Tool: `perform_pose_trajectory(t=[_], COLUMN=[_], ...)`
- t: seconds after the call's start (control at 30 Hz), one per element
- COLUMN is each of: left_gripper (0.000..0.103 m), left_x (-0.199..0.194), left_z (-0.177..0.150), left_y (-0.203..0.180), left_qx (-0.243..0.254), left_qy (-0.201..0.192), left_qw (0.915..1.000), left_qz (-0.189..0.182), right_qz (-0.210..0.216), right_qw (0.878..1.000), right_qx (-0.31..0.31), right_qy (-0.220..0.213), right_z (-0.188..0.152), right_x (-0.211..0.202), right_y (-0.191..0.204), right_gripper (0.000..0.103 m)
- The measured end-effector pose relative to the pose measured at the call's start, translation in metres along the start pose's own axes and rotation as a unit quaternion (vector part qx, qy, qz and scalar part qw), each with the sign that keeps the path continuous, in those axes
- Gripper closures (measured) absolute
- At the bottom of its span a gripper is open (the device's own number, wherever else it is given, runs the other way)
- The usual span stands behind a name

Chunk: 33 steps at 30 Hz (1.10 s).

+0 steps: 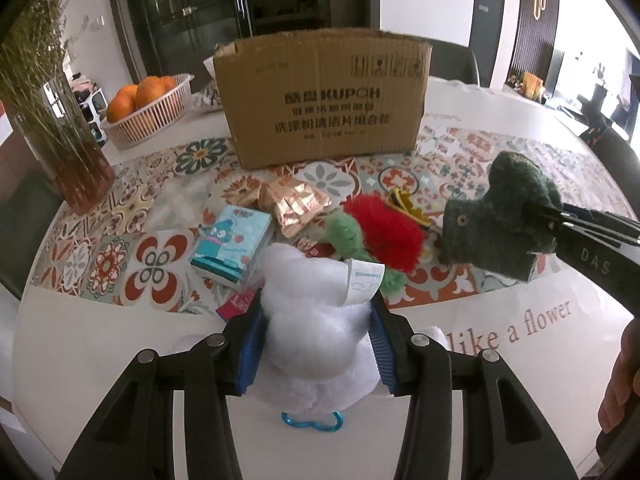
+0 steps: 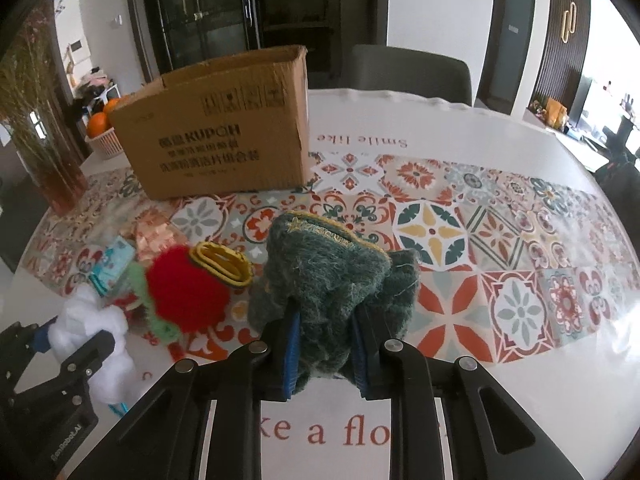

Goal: Organize soft objects
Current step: 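Lift the bunny and glove and carry both toward the cardboard box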

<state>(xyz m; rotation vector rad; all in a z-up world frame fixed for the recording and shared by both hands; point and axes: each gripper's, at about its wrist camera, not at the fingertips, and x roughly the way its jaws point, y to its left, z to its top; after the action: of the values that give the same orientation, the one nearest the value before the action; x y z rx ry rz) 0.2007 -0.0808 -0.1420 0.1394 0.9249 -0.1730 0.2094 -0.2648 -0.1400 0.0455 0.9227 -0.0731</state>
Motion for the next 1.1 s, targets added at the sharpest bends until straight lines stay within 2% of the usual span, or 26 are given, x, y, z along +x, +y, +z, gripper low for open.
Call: perform_pose_trajectory(t=[0.57, 1.1], left_gripper=[0.056, 0.056], left_x=[-0.060, -0.080], left_z=[0.028, 0.077], left_y=[0.014, 0.045], left_qx=[-0.003, -0.006], left_qy=[-0.073, -0.126], left_qw=[0.9969, 0.9910], left_qz=[-0.029, -0.044], right_qz=[0.006, 0.050], right_qw=[0.998, 0.991], right_qx=[-0.002, -0.015], right_qy=[-0.059, -0.124], right_z=[0.014, 0.059], right_x=[-0.068, -0.102], right_y=[0.015, 0.052], right_gripper=[0.080, 0.080])
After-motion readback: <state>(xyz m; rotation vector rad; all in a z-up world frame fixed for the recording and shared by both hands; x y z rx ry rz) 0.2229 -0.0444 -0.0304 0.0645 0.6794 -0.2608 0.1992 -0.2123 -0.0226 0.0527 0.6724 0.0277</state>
